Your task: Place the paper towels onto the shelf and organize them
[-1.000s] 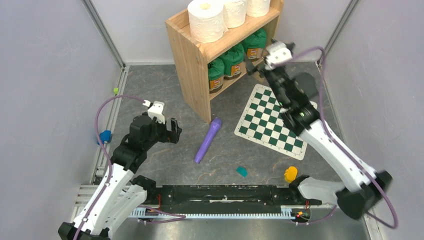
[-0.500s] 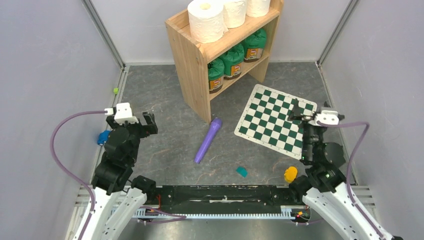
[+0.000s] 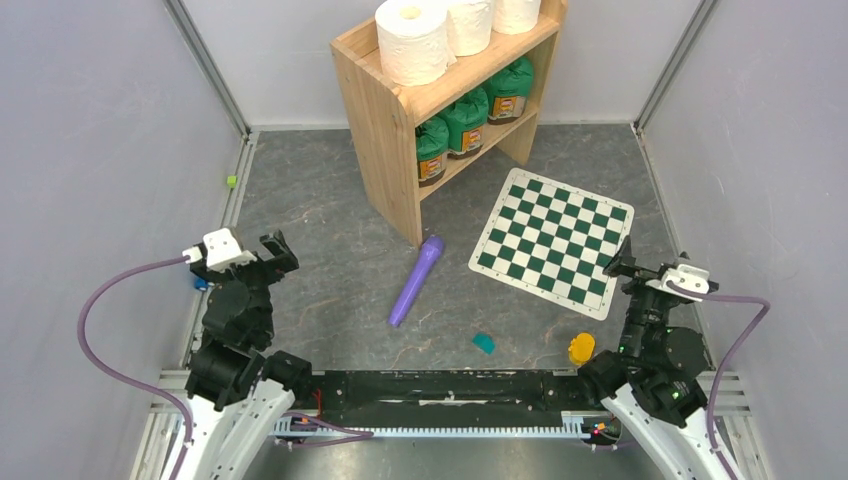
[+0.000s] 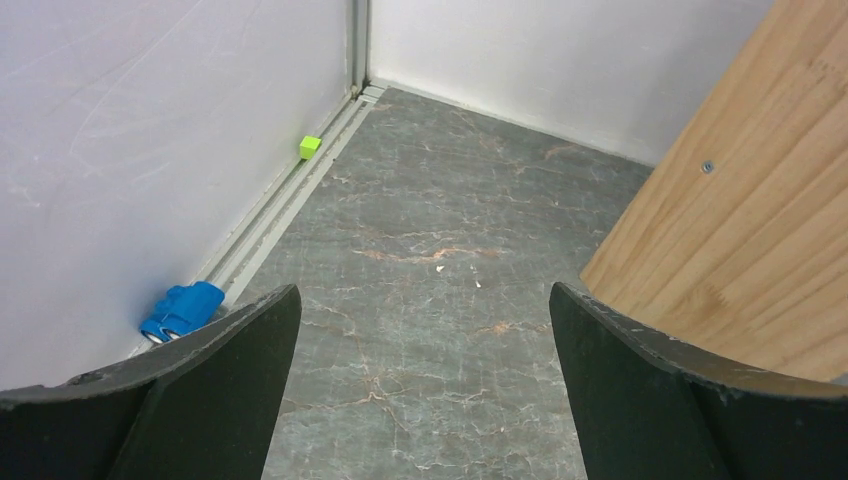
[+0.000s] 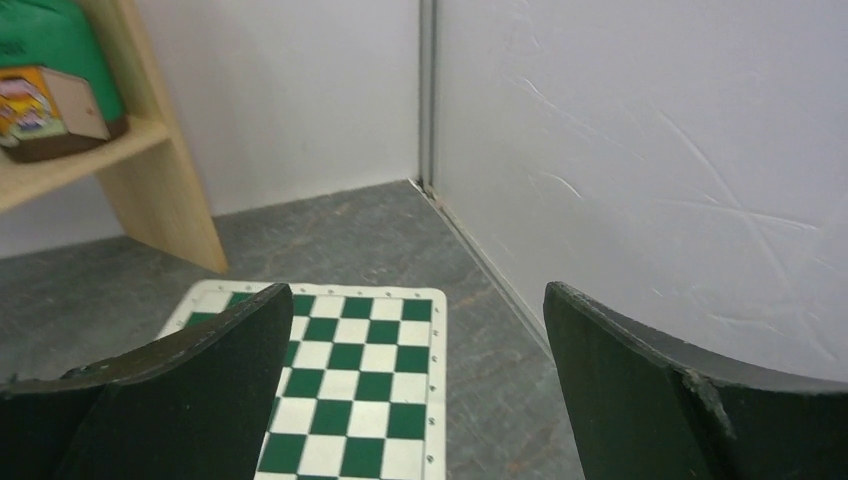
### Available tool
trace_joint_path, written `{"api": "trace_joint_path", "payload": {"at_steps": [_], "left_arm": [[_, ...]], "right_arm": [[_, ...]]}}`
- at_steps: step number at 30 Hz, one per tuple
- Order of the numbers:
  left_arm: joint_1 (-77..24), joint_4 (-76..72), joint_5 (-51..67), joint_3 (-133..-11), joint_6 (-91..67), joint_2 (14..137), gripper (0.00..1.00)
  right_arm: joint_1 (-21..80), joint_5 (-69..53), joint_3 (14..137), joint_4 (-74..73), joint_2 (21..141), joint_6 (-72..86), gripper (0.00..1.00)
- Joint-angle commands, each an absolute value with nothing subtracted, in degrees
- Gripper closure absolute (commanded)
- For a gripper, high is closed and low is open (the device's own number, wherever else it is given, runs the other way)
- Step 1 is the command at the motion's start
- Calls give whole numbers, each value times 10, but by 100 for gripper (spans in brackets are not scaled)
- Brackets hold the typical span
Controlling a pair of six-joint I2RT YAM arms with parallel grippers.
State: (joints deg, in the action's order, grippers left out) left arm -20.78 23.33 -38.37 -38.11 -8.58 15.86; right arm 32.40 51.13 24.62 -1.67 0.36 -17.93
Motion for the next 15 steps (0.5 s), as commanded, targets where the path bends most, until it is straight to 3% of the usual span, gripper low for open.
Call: {"api": "trace_joint_path", "payload": {"at_steps": [1,15], "left_arm": [[-210,191,-435,-374,-146,142,0],[-210,246,-443,-384,-200,123,0]], "right_arm": [[325,563,257,-72,-74,-194,2],[326,554,252,-69,-75,-224,2]]}}
